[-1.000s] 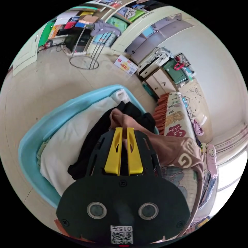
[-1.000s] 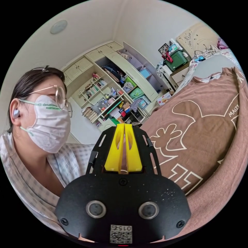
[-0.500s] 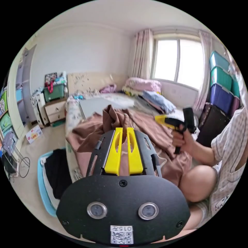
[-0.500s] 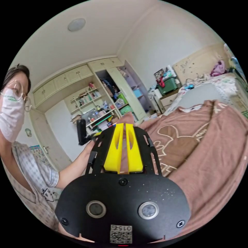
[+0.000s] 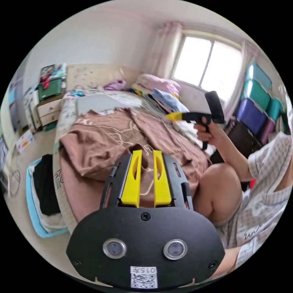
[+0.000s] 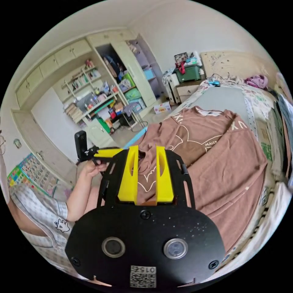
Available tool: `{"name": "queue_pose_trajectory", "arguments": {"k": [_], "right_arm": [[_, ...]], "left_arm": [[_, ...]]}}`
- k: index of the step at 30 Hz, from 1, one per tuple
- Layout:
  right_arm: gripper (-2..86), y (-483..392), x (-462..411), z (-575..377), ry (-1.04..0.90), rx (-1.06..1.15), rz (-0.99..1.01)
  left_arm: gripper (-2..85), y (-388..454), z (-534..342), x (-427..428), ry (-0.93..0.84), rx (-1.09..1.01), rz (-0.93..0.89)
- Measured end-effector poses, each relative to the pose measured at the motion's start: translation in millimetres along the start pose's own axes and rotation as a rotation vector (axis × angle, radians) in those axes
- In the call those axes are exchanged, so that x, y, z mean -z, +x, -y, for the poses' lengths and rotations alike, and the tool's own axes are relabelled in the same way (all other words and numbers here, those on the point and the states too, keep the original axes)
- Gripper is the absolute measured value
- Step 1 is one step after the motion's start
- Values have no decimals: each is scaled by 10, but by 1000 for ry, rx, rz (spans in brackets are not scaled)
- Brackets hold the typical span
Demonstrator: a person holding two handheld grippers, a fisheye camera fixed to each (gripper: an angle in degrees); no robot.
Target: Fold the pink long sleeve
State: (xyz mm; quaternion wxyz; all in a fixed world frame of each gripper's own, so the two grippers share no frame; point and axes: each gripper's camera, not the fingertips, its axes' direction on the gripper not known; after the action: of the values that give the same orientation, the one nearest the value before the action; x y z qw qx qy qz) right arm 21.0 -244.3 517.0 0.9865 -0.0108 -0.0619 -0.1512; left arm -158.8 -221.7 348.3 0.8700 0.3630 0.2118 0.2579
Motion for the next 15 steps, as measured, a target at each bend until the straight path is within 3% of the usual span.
{"name": "queue_pose_trajectory", "arguments": {"k": [3,7,11,15], "right_arm": [[112,-191,-528,332,-182,15,-12],[127,-182,-1306,339,-320,-15,21],[59,-313,-1513,283,-387,60,66],[6,-408,-1562,88,-392,96,-71]], "left_arm": [[105,-248,-147,23,58,147,4],[116,-233,-46,-249,-67,162,46],[89,-123,-34,-420,-139,146,94],[38,-55,-45,-379,-169,99,114]]}}
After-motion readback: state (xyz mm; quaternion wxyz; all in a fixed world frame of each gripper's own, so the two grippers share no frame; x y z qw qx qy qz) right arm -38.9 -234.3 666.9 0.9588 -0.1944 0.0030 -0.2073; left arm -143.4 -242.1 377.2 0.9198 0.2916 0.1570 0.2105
